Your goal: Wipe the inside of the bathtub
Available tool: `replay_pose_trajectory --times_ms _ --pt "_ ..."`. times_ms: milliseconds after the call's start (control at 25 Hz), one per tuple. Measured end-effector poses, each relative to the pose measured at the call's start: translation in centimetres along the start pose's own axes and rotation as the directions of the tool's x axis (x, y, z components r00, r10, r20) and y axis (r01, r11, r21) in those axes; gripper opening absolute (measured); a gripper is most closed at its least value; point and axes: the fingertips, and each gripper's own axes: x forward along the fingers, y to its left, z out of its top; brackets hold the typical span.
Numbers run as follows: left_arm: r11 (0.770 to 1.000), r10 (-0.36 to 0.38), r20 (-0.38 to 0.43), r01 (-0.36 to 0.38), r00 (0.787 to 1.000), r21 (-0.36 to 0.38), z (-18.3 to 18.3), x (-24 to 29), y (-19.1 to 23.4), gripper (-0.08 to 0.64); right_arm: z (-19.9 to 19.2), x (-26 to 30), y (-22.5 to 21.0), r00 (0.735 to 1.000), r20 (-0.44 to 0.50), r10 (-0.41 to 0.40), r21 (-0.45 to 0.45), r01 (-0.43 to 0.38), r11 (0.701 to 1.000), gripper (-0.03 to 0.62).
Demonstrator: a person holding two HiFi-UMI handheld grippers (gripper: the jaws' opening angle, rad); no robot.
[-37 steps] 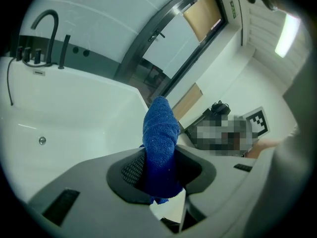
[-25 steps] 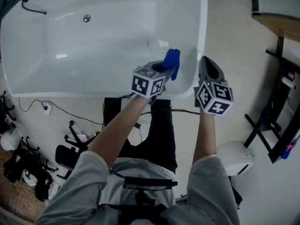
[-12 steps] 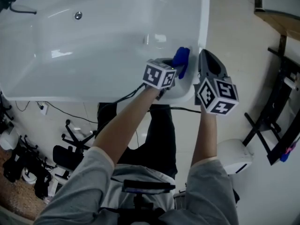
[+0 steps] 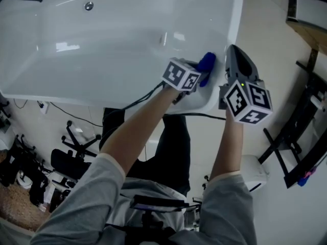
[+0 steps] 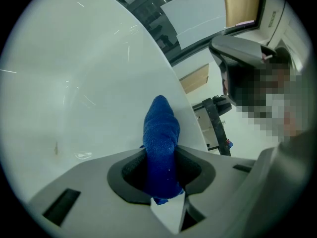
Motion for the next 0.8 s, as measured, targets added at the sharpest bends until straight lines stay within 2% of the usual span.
replay_pose_trajectory --times_ms 160,320,520,800 --pt "0.999 -0.015 0.008 0.016 1.0 -0.039 0.1 0.2 0.8 0.129 0.5 1.5 1.1 0.999 -0.006 0.041 -0.028 -0.041 0.999 0.009" --pt "0.997 0.005 0.021 -0.003 1.0 -0.073 0.2 0.6 2.0 0.129 0.4 3.4 1.9 0.997 -0.022 0.08 -0.047 -0.081 0.996 0.009" --pt "0.996 0.036 0.012 -0.035 0.999 -0.086 0.0 1.2 4.0 0.129 0.3 5.9 2.2 0.989 -0.024 0.143 0.033 -0.142 0.989 0.009" --pt "0.993 0.07 0.001 -0.07 0.998 -0.098 -0.9 1.6 7.8 0.129 0.5 9.3 3.9 0.985 -0.043 0.164 -0.014 -0.165 0.986 0.009"
